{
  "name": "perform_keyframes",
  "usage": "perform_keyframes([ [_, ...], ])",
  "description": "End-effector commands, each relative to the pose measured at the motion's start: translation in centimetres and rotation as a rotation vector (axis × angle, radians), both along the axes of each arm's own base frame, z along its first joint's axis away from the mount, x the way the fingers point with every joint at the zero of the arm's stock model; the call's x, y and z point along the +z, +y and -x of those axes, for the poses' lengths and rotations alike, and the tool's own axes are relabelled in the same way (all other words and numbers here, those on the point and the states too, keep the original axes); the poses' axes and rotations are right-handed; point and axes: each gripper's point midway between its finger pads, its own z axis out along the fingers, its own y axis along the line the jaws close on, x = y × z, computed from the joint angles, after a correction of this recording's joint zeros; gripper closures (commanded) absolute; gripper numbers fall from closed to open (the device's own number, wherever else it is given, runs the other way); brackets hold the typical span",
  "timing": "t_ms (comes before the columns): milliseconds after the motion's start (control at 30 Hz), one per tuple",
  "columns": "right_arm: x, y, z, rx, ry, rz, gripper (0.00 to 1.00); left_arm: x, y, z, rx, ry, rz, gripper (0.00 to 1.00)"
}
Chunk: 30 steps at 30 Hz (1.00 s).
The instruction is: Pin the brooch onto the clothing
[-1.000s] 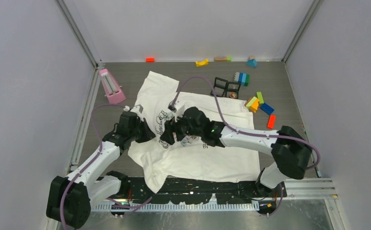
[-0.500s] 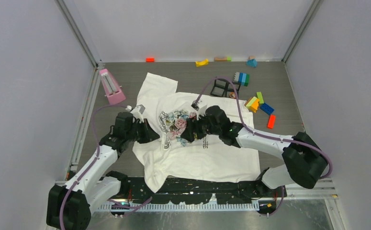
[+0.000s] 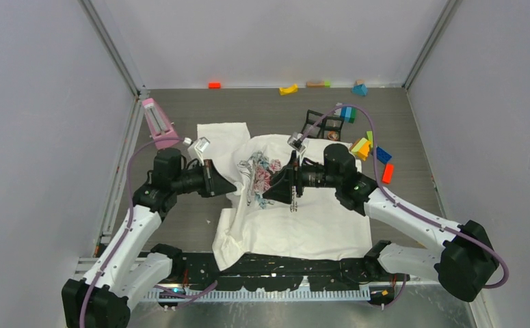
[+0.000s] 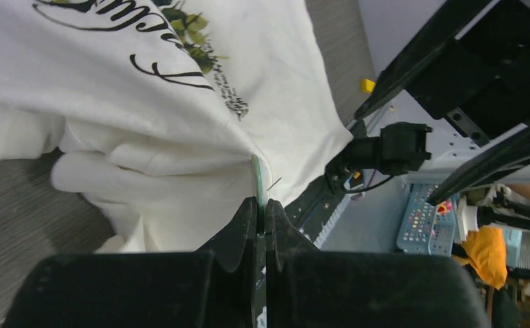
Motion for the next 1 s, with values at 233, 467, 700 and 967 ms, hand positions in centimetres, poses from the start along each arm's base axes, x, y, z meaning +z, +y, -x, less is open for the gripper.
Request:
perform_keyframes([
  [233,6.5,0.4,2.9,0.196,-0.102,-0.116,0.25,8.3,-2.5,5.7,-0.43,-0.199,0.254,1.0],
  [467,5.9,0.9,2.9,0.223,-0.074,-0.111,0.25,8.8,-2.5,6.8,-0.5,-0.238,0.296,1.0],
  [700,5.5,2.4,3.8,0.284,-0.04,-0.14,0.34,9.2,-2.5,7.2,-0.519,-0.258,0.316,1.0],
  [967,6.2,3.6,4.3,0.31,-0.034,-0.182,0.42,9.4,-2.5,7.4,-0.528,-0.259,0.323,1.0],
])
